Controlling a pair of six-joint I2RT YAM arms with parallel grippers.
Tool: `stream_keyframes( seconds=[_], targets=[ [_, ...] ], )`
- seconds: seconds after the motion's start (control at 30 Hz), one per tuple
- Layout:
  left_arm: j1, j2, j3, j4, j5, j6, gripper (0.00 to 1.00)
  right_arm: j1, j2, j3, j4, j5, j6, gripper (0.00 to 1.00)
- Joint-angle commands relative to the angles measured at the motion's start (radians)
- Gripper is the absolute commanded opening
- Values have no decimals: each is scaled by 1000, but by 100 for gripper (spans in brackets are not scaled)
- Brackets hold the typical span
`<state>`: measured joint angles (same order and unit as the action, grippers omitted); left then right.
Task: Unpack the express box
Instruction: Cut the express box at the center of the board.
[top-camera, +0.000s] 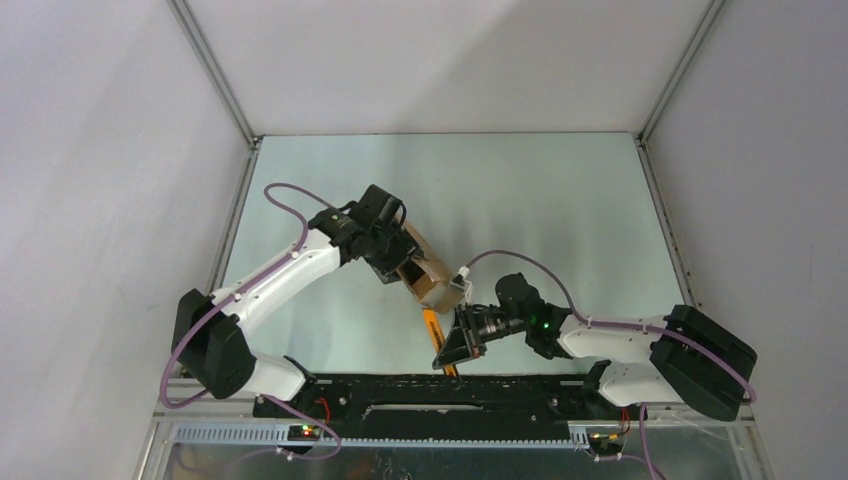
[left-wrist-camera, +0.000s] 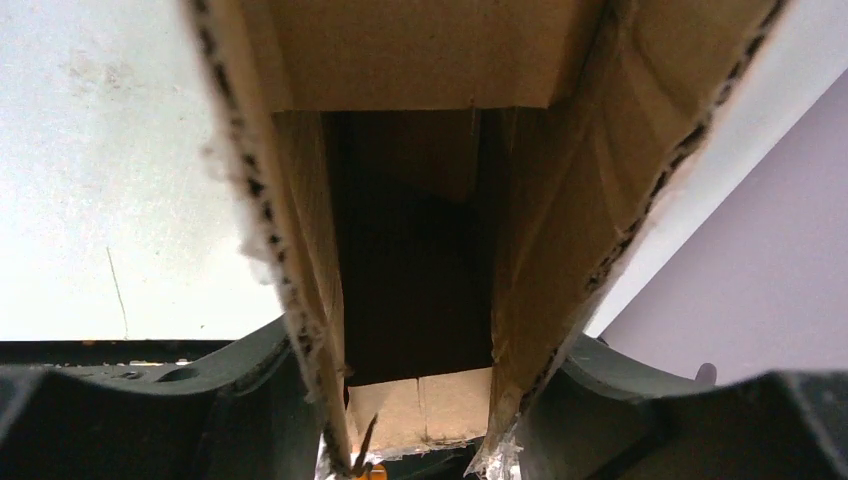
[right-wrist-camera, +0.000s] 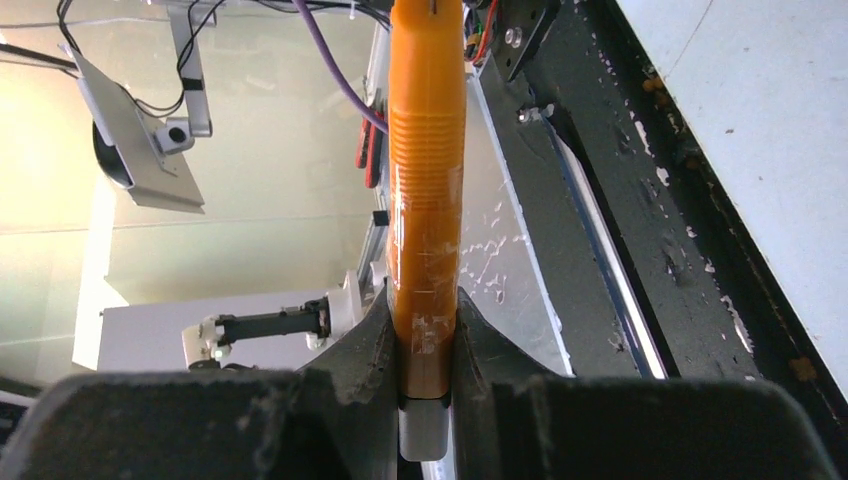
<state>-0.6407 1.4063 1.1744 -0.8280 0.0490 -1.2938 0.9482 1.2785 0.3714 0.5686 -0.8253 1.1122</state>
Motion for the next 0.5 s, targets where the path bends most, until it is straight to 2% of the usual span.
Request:
stream_keyframes(
  seconds=[0.0, 0.1, 0.13, 0.3, 0.47],
  targets=[
    [-2, -12, 35, -17, 6, 0, 39, -32, -75, 37, -49, 19, -47, 0],
    [-2, -12, 42, -19, 0, 24, 43, -52, -133, 38, -115, 33, -80, 0],
    [-2, -12, 56, -24, -4, 35, 47, -55, -162, 38, -148, 47, -93, 0],
    [3, -3, 135, -46, -23, 95, 80, -58, -285, 53, -383, 142, -179, 0],
    [12, 26, 235, -83, -31, 156, 96, -75, -428, 99, -663, 260, -259, 0]
  ],
)
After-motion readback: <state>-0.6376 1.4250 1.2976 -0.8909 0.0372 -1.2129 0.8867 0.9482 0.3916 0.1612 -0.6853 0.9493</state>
